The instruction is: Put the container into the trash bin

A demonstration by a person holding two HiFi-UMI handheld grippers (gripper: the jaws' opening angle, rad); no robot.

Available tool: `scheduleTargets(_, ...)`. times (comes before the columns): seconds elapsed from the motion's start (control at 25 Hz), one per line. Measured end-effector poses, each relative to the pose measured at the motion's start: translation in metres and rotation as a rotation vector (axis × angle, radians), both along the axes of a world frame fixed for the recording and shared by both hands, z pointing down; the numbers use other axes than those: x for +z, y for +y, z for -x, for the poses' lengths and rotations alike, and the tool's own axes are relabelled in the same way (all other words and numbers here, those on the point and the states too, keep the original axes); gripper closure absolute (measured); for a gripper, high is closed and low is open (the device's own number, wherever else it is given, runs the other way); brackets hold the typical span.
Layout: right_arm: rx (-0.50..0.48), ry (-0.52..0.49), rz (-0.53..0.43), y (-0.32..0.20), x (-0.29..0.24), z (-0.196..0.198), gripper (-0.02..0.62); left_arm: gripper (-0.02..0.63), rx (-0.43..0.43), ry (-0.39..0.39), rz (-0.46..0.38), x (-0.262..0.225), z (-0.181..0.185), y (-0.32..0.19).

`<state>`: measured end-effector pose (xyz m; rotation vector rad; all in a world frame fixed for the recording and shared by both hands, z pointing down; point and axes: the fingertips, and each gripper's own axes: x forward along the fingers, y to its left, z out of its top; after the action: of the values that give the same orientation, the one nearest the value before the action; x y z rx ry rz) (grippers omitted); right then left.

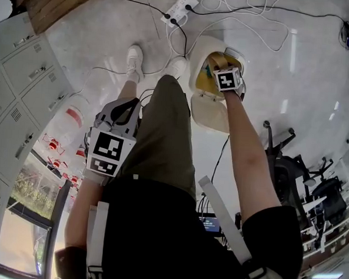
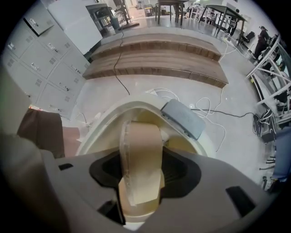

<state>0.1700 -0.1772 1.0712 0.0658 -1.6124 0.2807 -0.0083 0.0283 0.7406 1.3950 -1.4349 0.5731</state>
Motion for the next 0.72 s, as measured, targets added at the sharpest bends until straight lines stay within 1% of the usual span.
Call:
scheduleTargets(0.12,0.009,0.02,0.014,0.002,0.012,-0.002,0.376,0.598,-0.007,0.007,0.009,0.008,0.0,0.004)
scheduleTargets(0.24,0.043,0.042,0.024,0.005,0.024,-0.006,0.376,0.598,-0.019,0.013,0.016,0.014,0.001,0.007)
scheduleTargets(0.48,0.082,0.056,0.031,0.007,0.041,-0.006,0.374,0.598,-0.047,0.028,0.036,0.023,0.002,0.018)
scheduleTargets(0.72,0.113,0.078,0.018,0.009,0.049,-0.008,0.367,0.598,-0.079,0.078,0.082,0.028,0.0,0.03)
